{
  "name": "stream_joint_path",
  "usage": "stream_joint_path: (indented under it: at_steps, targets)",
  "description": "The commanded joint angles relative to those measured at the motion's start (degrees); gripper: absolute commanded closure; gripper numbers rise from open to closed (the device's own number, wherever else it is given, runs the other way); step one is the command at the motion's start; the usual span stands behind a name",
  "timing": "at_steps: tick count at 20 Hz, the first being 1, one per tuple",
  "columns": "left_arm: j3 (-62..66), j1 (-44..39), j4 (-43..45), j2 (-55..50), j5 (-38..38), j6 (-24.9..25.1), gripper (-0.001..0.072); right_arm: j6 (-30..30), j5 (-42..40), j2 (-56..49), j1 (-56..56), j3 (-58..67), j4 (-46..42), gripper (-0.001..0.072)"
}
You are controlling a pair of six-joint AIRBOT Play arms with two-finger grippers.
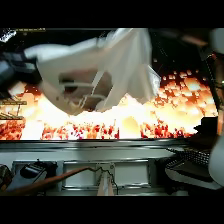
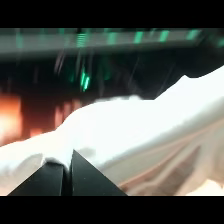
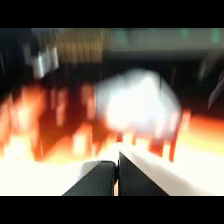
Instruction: Fold the clothes and pants, and hang the long-sleeved shirts on hangers.
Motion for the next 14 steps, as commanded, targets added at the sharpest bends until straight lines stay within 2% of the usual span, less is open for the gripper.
stream_joint_path:
  at_steps: [1,2,3,4,5,9,11,12,13,14]
  targets:
    - [-20.5,0.2,3.3,11.3,-1.7,-15.8,0.0696,-0.7,11.5,-9.7,7.7,0.5,-5.3,0.0688]
    - [-24.5,0.2,2.5,14.4,-2.2,-16.9,0.0684,-0.7,13.5,-12.2,10.1,0.5,-7.2,0.0688]
    - [-27.1,0.2,2.4,16.8,-2.9,-16.9,0.0601,-0.7,15.3,-14.4,12.2,0.5,-8.5,0.0688]
    - [-28.4,0.2,2.9,19.3,-3.3,-16.9,0.0449,-0.7,16.7,-16.0,13.9,0.5,-9.7,0.0688]
    - [-28.5,0.2,4.2,21.4,-3.3,-16.9,0.0408,-0.7,17.9,-17.4,15.6,0.4,-11.1,0.0688]
    - [-28.2,0.2,10.1,28.4,2.7,-17.1,0.0409,-0.7,17.4,-19.0,19.4,-0.7,-13.0,0.0688]
    - [-28.2,0.2,9.4,26.4,2.5,-18.6,0.0406,-0.7,17.6,-18.9,19.9,-0.7,-12.9,0.0688]
    - [-28.2,0.2,8.0,23.3,1.9,-19.9,0.0381,-0.7,18.0,-18.9,20.1,-0.7,-13.0,0.0688]
    - [-28.2,0.2,5.2,19.5,1.8,-19.9,0.0297,-0.8,18.7,-18.9,20.2,-0.7,-12.9,0.0688]
    - [-28.2,0.2,0.9,14.8,2.2,-19.6,0.0268,-0.8,19.5,-18.9,20.3,-0.7,-13.0,0.0688]
